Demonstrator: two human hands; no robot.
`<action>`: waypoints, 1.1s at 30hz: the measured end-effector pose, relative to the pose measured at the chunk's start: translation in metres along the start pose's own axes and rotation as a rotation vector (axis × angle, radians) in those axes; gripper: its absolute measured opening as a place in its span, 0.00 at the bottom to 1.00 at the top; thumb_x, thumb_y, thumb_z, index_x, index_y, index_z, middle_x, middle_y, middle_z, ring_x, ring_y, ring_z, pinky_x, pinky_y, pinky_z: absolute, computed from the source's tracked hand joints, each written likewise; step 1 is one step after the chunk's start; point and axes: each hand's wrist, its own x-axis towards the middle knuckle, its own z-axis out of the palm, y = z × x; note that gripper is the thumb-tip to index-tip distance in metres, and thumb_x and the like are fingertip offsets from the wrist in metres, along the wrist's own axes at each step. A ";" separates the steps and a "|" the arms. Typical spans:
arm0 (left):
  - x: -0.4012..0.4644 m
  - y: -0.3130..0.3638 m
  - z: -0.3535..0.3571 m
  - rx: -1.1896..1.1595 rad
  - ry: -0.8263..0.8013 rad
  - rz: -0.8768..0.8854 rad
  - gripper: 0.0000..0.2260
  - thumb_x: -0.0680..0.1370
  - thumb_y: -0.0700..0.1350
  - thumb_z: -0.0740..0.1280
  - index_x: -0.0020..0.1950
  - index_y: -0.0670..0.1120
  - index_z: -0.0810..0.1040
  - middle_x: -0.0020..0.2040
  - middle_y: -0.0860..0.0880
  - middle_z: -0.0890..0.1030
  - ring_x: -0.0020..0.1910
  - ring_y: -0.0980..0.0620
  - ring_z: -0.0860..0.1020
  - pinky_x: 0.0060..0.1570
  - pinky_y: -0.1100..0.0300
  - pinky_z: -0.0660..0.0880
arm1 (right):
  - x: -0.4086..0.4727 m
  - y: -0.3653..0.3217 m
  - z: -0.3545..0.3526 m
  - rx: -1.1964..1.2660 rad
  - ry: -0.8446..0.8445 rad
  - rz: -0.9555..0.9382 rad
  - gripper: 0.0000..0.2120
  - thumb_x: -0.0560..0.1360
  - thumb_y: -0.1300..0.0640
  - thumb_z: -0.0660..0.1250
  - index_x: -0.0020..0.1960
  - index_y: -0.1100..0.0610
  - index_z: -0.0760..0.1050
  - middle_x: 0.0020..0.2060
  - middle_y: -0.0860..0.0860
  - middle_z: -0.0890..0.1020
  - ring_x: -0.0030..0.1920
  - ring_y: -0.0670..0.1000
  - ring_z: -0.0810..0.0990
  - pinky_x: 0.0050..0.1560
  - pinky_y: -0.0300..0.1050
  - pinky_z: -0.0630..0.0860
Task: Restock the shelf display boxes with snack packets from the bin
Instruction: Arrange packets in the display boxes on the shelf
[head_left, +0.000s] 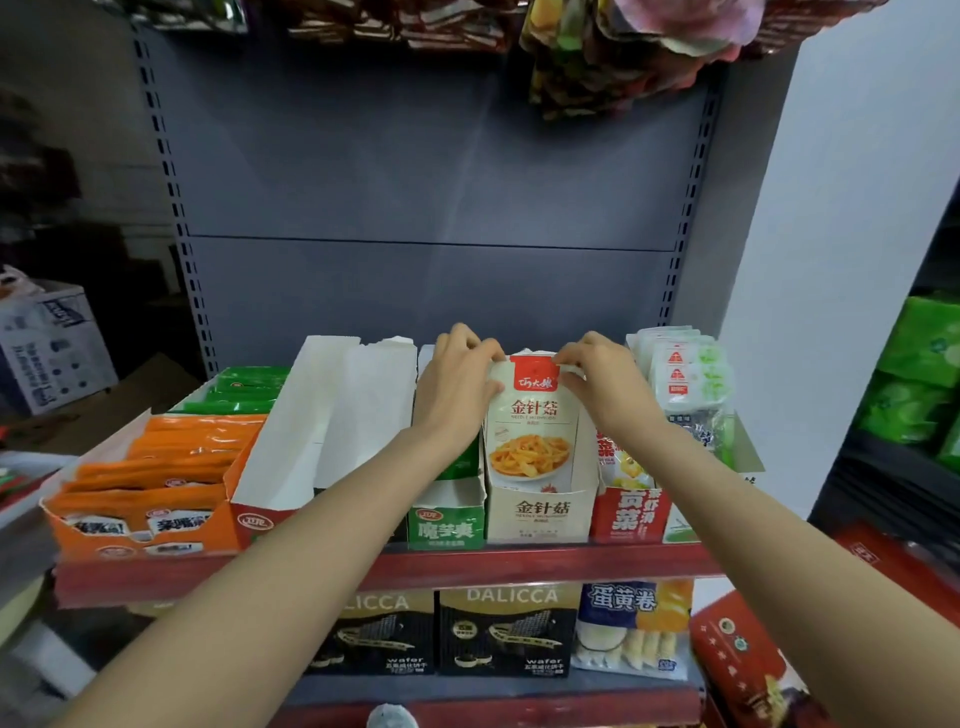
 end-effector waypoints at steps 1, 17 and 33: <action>0.002 0.000 0.001 0.008 -0.004 0.011 0.12 0.77 0.44 0.68 0.60 0.47 0.74 0.59 0.50 0.71 0.59 0.52 0.68 0.48 0.62 0.68 | 0.001 -0.001 0.001 -0.027 0.001 0.000 0.13 0.79 0.59 0.62 0.62 0.57 0.76 0.56 0.55 0.76 0.55 0.55 0.77 0.53 0.46 0.72; -0.054 -0.053 -0.082 -0.247 0.088 -0.095 0.07 0.77 0.43 0.65 0.54 0.51 0.77 0.41 0.56 0.79 0.41 0.62 0.76 0.44 0.66 0.71 | -0.023 -0.112 0.015 0.444 -0.008 -0.145 0.12 0.76 0.63 0.62 0.58 0.57 0.77 0.52 0.52 0.79 0.48 0.48 0.76 0.53 0.40 0.72; -0.248 -0.338 -0.299 0.332 0.155 -0.778 0.15 0.75 0.43 0.68 0.61 0.44 0.75 0.59 0.44 0.79 0.58 0.44 0.76 0.56 0.52 0.73 | -0.031 -0.461 0.186 0.604 -0.521 -0.509 0.17 0.76 0.61 0.63 0.64 0.60 0.72 0.60 0.57 0.76 0.62 0.57 0.74 0.59 0.46 0.69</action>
